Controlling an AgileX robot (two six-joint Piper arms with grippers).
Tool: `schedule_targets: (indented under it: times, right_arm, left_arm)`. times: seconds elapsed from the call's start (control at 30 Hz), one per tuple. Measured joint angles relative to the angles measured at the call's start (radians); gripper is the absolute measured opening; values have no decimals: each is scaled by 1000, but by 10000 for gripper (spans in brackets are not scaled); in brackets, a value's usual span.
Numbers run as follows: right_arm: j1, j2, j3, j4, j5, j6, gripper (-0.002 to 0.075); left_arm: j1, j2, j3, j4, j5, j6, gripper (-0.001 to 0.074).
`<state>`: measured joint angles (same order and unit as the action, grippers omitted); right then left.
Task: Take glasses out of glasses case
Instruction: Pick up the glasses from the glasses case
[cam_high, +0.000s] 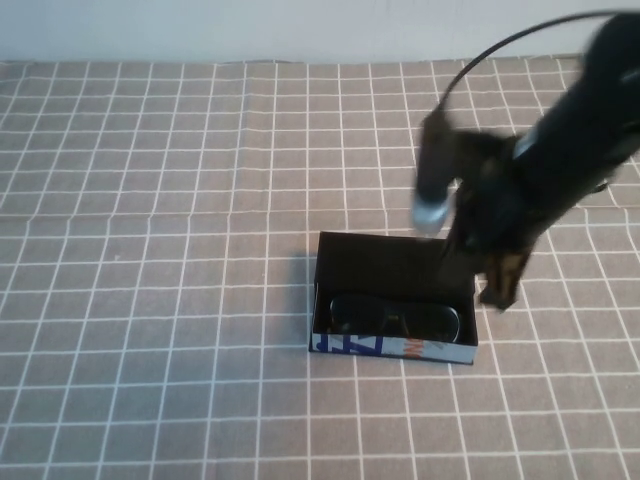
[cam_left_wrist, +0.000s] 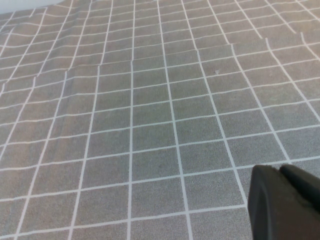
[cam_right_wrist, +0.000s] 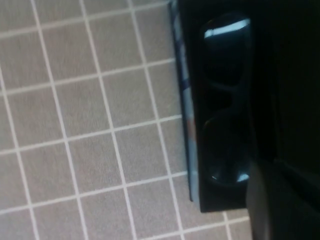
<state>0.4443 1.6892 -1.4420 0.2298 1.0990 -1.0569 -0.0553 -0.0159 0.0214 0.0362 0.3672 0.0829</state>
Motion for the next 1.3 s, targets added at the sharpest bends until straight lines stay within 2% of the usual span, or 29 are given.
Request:
schedule_targets:
  times: [0.2,0.27,0.43,0.53,0.73,1.3]
  right_arm:
    - [77,123,-31,-77,-11,0,24]
    - [89,148,-34,-77,-23,0,76]
    - [111,182,-38,-79,-64,2,262]
    - [115,199,-39,-78,-115,46,311]
    - [116,230,-44,-82,-164,120,328]
    - [118,309,-45,-88,-232,132,329]
  left_arm:
    - [0,0,0,0,0,0,-4]
    - [0,0,0,0,0,0,-4]
    - [0,0,0,0,0,0,-4]
    - [0,0,0,0,0,0,-4]
    - [0,0,0,0,0,0,-4]
    - [0,0,0,0,0,0,-4]
